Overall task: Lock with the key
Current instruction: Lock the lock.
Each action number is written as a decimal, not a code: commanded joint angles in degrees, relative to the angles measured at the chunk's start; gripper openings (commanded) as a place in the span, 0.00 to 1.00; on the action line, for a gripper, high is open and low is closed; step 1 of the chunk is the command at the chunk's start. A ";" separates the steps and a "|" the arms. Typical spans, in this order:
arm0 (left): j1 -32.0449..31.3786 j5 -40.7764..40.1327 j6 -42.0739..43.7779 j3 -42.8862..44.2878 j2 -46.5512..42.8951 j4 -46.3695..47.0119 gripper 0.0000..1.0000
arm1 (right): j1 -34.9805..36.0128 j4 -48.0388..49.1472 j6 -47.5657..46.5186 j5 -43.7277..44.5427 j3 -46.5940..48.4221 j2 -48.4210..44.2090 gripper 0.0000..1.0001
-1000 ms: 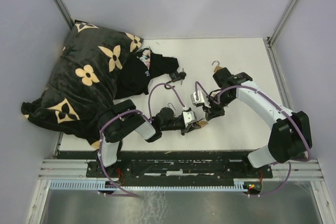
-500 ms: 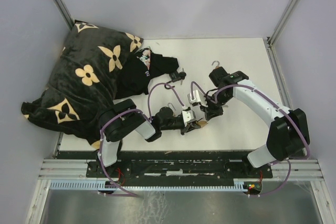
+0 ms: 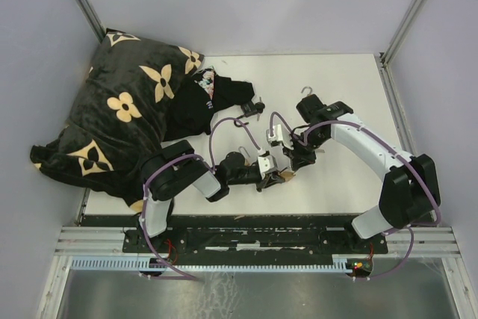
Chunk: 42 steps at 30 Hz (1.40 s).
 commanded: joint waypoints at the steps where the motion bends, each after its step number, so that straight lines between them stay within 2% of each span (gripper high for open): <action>1: -0.46 -0.27 -0.91 0.13 1.75 1.92 0.03 | 1.52 10.85 5.05 1.23 -3.86 2.97 0.02; 13: -0.43 0.02 -1.50 0.48 2.24 2.04 0.03 | 3.36 12.94 4.13 1.10 -8.51 4.49 0.02; 18: -0.41 0.22 -1.63 0.48 2.24 2.04 0.03 | 3.62 18.52 5.84 2.81 -11.52 2.81 0.02; 29: -0.21 -0.10 -2.01 0.31 2.34 2.46 0.03 | 5.46 20.65 7.96 1.93 -15.10 4.10 0.02; 42: -0.18 -2.52 -0.74 -0.56 2.25 3.70 0.03 | 6.35 11.55 -0.07 -0.57 -18.43 2.50 0.02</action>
